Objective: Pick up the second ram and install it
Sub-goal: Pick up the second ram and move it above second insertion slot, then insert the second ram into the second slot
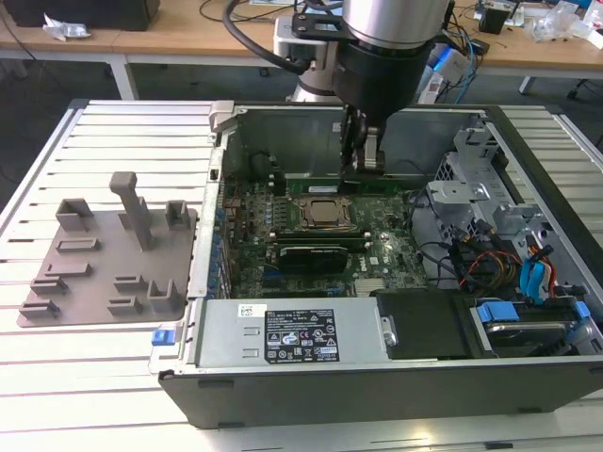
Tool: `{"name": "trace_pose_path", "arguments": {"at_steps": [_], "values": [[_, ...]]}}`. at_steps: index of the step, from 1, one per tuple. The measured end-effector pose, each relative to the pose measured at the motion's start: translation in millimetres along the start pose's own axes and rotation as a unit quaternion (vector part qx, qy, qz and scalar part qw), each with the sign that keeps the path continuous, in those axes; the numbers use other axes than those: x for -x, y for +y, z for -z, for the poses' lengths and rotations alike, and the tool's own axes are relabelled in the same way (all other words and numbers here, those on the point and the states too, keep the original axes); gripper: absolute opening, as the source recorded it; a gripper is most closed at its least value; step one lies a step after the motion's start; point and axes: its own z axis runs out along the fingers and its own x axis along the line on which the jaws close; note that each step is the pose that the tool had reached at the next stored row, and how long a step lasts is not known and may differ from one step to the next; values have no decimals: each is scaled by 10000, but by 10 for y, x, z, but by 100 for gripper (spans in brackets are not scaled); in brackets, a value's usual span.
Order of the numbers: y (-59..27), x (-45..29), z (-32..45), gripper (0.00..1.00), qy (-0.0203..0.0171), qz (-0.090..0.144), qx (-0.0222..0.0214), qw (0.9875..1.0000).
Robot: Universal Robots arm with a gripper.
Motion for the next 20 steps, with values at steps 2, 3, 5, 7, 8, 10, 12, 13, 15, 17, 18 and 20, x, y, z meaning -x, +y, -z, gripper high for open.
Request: {"name": "trace_pose_path", "arguments": {"at_steps": [2,3,5,7,8,10,12,13,15,17,18,20], "values": [[-13,1,0,14,-1,0,0,10000],[-13,1,0,14,-1,-1,0,10000],[-14,1,0,14,-1,0,0,10000],[-15,1,0,14,-1,0,0,10000],[-15,1,0,14,-1,0,0,10000],[-16,2,-6,14,-3,0,0,10000],[-19,-2,-103,14,-14,0,2,10000],[-20,-3,-136,14,-14,0,2,10000],[-22,-1,-186,14,-14,2,2,10000],[-23,5,-250,14,-14,0,2,10000],[-22,18,-275,14,-13,-4,2,10000],[-24,87,-338,14,-14,-8,1,10000]]}}
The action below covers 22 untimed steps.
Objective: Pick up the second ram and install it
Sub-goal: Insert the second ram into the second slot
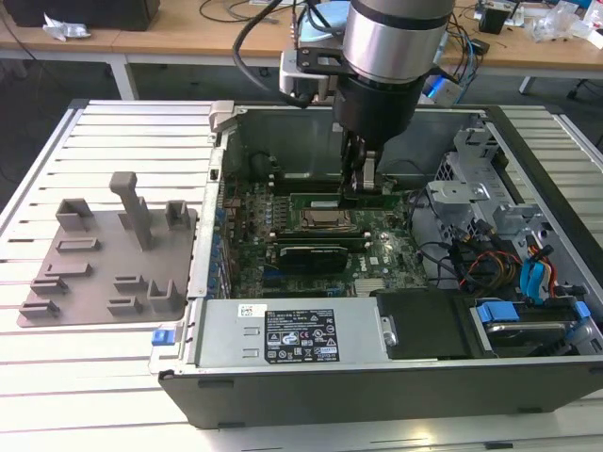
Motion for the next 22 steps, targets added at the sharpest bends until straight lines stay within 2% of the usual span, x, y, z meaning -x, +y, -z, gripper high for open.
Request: {"name": "trace_pose_path", "arguments": {"at_steps": [1,3,4,6,7,9,17,22], "values": [[0,56,-43,14,-1,0,0,10000],[3,109,-73,14,0,0,0,10000],[5,165,-99,14,0,0,0,10000],[9,271,-194,14,0,0,0,10000],[10,289,-222,14,0,0,0,10000],[10,308,-261,14,-1,0,0,10000],[87,363,-571,14,-1,-1,0,10000],[109,366,-703,14,-1,-3,0,10000]]}}
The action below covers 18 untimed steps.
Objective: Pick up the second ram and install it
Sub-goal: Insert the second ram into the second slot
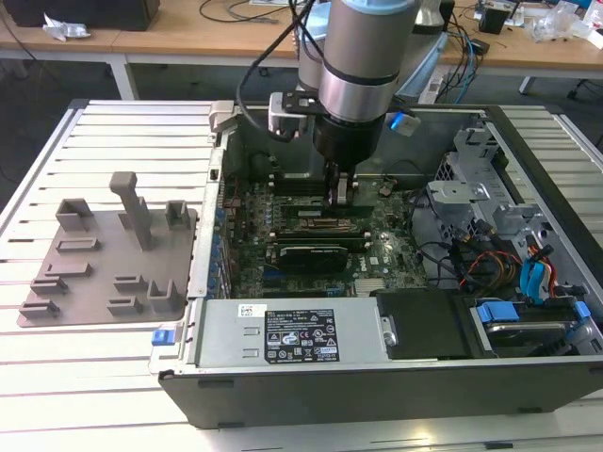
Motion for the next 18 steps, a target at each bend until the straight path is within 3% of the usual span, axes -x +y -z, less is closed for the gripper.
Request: {"name": "trace_pose_path", "arguments": {"at_steps": [7,11,18], "values": [[12,-6,-244,14,-1,-27,-1,10000],[15,-9,-312,14,-1,-48,-2,10000],[28,-8,-340,14,-8,-47,-2,10000]]}}
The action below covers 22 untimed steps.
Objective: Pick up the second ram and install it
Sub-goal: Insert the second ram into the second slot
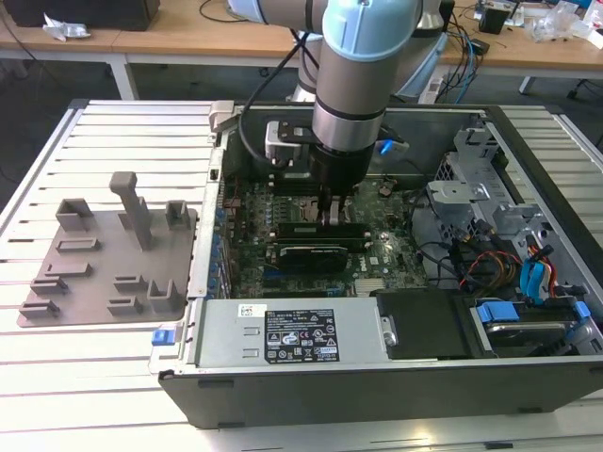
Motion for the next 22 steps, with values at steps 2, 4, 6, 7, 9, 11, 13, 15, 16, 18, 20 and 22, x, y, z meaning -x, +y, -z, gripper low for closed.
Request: {"name": "trace_pose_path", "arguments": {"at_steps": [2,4,6,7,9,11,13,15,16,18,20,22], "values": [[0,2,-19,14,-5,0,0,10000],[0,6,-38,14,-11,0,1,10000],[0,9,-46,14,-17,0,2,10000],[-1,10,-50,14,-17,3,2,10000],[-8,12,-53,14,-18,13,3,10000],[-16,13,-53,14,-17,20,4,10000],[-19,13,-53,14,-18,21,3,10000],[-20,13,-53,14,-17,21,2,10000],[-20,10,-54,14,-18,21,3,10000],[-21,0,-53,14,-18,22,2,10000],[-21,-3,-60,14,-19,22,2,10000],[-21,8,-80,14,-18,23,3,10000]]}}
